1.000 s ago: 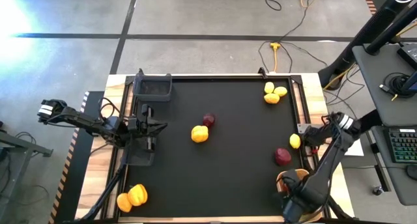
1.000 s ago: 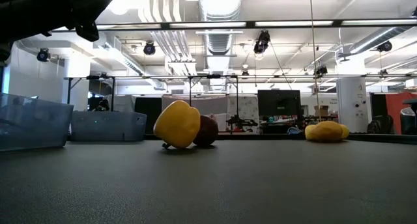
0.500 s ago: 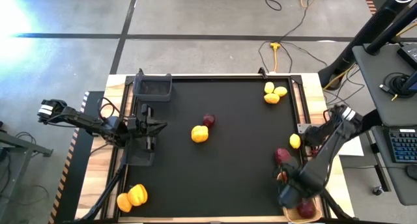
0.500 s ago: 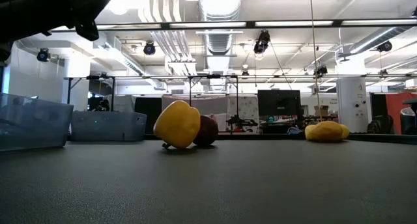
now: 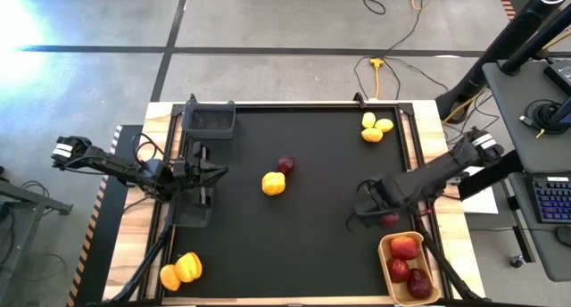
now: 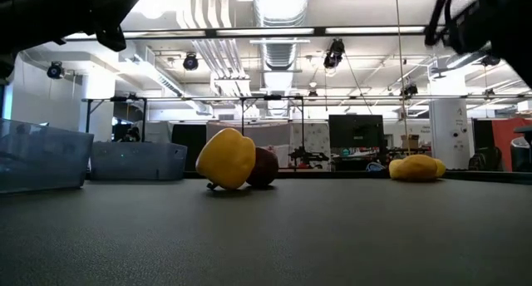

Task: Sort produce into baskets
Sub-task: Put the apple into the yellow bin

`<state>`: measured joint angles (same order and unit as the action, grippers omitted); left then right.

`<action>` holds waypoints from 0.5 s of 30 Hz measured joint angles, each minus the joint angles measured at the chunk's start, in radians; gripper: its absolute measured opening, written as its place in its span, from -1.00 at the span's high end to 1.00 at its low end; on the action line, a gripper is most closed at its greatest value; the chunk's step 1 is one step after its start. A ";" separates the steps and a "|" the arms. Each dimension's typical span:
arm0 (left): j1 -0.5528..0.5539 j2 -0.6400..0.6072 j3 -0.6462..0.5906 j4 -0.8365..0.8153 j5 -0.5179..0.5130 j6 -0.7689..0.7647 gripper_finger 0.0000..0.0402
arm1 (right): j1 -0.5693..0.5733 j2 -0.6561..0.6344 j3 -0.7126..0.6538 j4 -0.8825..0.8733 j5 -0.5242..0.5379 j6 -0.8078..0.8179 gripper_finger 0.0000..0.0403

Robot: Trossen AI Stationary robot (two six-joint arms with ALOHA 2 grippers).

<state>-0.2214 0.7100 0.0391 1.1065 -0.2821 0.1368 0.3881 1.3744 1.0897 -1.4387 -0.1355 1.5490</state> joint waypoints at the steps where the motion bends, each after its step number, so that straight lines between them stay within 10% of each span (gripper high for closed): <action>1: 0.000 0.003 0.000 0.000 0.000 0.000 1.00 | -0.018 -0.011 -0.037 0.033 -0.020 -0.018 -0.83; 15: 0.001 0.025 0.000 0.010 -0.034 0.008 1.00 | -0.072 -0.029 -0.329 0.410 -0.109 -0.103 -0.83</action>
<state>-0.2203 0.7354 0.0391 1.1165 -0.3161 0.1444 0.3157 1.3453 0.7610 -1.0287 -0.2448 1.4465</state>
